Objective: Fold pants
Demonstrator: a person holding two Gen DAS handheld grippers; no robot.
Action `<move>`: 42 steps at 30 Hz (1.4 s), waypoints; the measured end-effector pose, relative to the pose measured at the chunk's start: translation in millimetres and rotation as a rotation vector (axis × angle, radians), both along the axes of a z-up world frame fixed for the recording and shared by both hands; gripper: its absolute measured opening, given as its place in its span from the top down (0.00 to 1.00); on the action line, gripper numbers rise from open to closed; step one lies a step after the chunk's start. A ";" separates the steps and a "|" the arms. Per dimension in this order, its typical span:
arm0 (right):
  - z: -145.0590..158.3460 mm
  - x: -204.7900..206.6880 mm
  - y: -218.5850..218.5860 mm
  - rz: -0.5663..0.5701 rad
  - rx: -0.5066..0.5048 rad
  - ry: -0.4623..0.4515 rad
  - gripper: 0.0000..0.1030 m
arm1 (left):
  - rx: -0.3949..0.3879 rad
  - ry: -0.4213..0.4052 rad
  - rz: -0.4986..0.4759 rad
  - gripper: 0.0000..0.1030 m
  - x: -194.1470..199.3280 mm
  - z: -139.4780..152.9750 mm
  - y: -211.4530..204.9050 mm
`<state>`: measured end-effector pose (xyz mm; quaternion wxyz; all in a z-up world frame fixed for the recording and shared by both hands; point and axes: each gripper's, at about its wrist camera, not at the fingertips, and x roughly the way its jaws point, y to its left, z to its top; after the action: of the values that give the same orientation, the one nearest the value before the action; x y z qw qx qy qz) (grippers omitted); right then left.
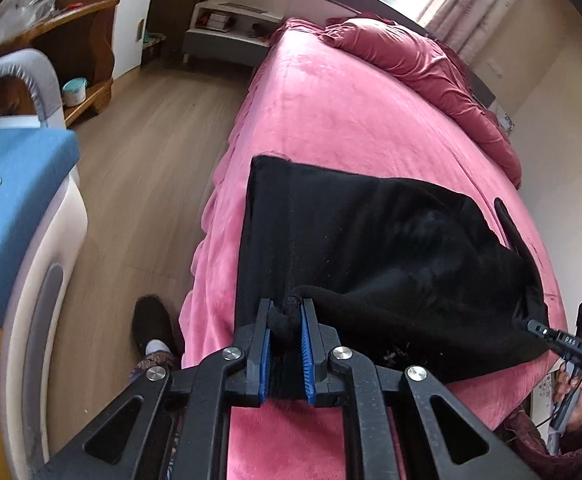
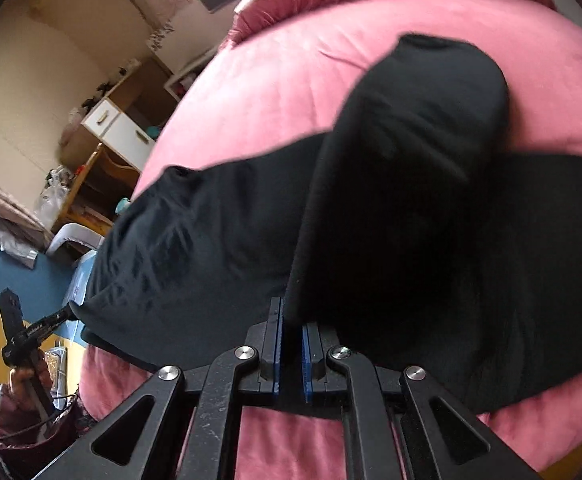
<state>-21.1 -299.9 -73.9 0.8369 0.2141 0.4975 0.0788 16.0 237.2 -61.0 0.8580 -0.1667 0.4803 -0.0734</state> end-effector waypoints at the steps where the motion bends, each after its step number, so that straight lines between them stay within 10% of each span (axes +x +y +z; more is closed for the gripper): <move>1: -2.3 -1.4 -0.1 -0.001 -0.009 0.005 0.93 | -0.005 -0.004 0.001 0.88 -3.0 -0.3 0.9; 16: -22.8 4.6 -2.3 -0.025 -0.055 0.053 0.93 | -0.021 0.091 -0.014 0.76 -21.0 2.7 8.7; 19: -24.2 7.0 -1.8 -0.026 -0.036 0.049 0.93 | 0.079 0.121 0.031 0.76 -28.5 9.1 18.6; 24: -28.5 8.0 2.0 -0.030 -0.040 0.049 0.93 | 0.000 0.037 0.126 0.76 -32.4 35.5 32.7; 31: -24.7 -0.8 -10.0 -0.025 -0.024 0.079 0.92 | 0.005 0.012 -0.074 0.76 3.5 32.9 -50.7; 34: -11.7 -5.0 -18.3 -0.034 -0.036 0.069 0.69 | -0.009 -0.002 -0.162 0.76 16.6 30.0 -93.8; 42: 49.5 25.7 -52.1 -0.095 -0.207 -0.035 0.57 | 0.083 -0.042 -0.368 0.74 31.7 18.7 -193.5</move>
<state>4.6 -352.0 -24.4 0.8658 0.1488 0.4776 -0.0091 47.7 43.7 -42.3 0.8461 -0.0388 0.4872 -0.2127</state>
